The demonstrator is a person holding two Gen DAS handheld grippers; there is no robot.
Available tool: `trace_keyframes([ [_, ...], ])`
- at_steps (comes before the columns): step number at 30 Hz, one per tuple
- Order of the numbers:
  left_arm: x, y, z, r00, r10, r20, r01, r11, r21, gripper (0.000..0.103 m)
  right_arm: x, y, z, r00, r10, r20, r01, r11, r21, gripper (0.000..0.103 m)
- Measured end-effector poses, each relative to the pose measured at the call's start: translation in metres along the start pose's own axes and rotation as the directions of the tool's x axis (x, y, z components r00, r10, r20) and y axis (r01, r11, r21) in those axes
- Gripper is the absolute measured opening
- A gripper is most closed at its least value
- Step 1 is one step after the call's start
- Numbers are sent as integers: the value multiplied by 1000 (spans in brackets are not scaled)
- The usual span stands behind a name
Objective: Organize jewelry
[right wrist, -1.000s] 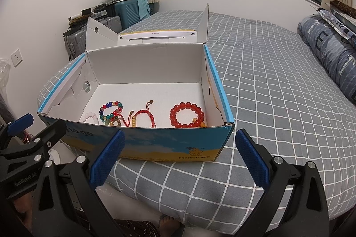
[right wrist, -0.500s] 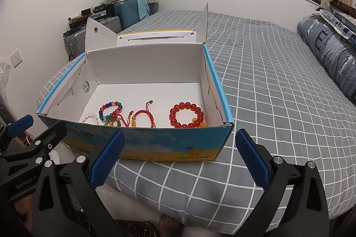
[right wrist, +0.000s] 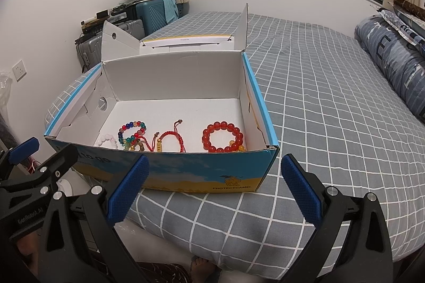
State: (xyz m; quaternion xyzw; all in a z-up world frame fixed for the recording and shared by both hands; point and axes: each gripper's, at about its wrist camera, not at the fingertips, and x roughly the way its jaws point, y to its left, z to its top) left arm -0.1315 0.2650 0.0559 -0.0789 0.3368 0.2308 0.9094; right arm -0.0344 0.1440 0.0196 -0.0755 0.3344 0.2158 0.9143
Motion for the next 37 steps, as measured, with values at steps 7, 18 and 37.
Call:
trace_keyframes([
  [7, 1, 3, 0, 1000, 11, 3, -11, 1000, -8, 97, 1, 2, 0, 1000, 0, -2, 0, 1000, 1, 95],
  [18, -1, 1, 0, 1000, 15, 3, -15, 1000, 0, 97, 3, 3, 0, 1000, -2, -5, 2, 1000, 4, 95],
  [37, -2, 0, 0, 1000, 14, 5, -14, 1000, 6, 97, 3, 3, 0, 1000, -2, -5, 2, 1000, 4, 95],
])
